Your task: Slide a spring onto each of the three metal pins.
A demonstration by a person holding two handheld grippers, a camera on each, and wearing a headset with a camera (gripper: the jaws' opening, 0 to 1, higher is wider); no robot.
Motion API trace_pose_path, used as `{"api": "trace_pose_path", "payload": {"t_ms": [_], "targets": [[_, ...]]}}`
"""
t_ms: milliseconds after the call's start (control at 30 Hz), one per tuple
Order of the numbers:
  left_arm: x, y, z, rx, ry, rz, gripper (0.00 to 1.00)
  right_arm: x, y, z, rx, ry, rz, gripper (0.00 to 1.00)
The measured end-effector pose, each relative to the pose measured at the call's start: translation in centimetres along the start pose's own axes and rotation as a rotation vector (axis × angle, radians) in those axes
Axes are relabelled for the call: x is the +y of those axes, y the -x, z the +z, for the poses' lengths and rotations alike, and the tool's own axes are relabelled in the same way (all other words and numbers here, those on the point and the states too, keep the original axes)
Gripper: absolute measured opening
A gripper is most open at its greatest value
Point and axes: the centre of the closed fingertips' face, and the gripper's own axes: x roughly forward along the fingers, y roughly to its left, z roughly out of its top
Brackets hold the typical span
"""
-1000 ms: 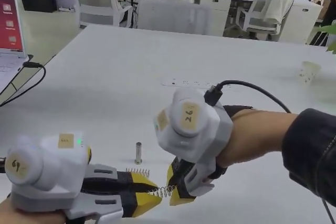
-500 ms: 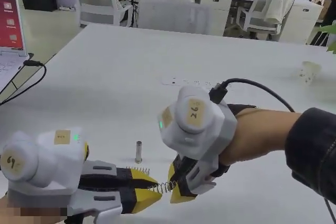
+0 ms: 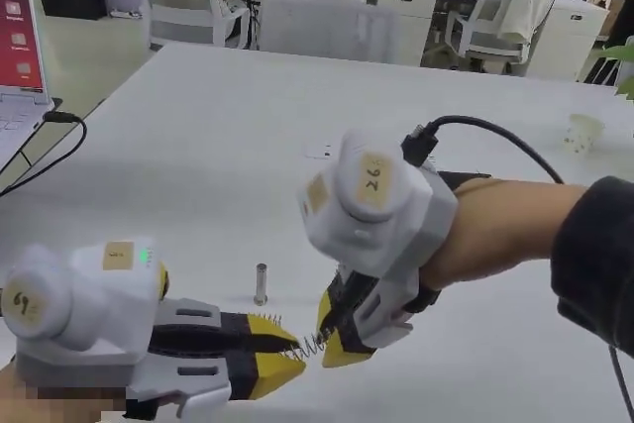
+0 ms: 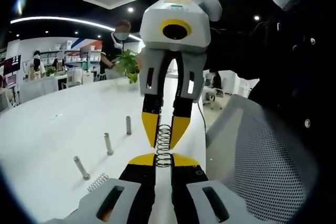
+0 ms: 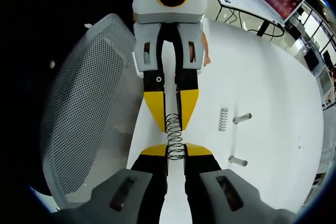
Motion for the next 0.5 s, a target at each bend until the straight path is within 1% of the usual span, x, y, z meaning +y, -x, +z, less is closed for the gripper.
{"api": "trace_pose_path", "payload": {"t_ms": [67,200,500], "targets": [[-0.1,-0.1,-0.1,0.004,-0.004,-0.001,0.02,0.1,0.2,0.3,-0.005,-0.002,0.007,0.08],[0.0,0.0,0.1,-0.001,-0.01,-0.001,0.02,0.1,0.4,0.4,0.001,0.002,0.008,0.08],[0.0,-0.2,0.0,0.005,-0.022,-0.003,0.02,0.2,0.8,1.3,-0.017,-0.016,0.017,0.08]]}}
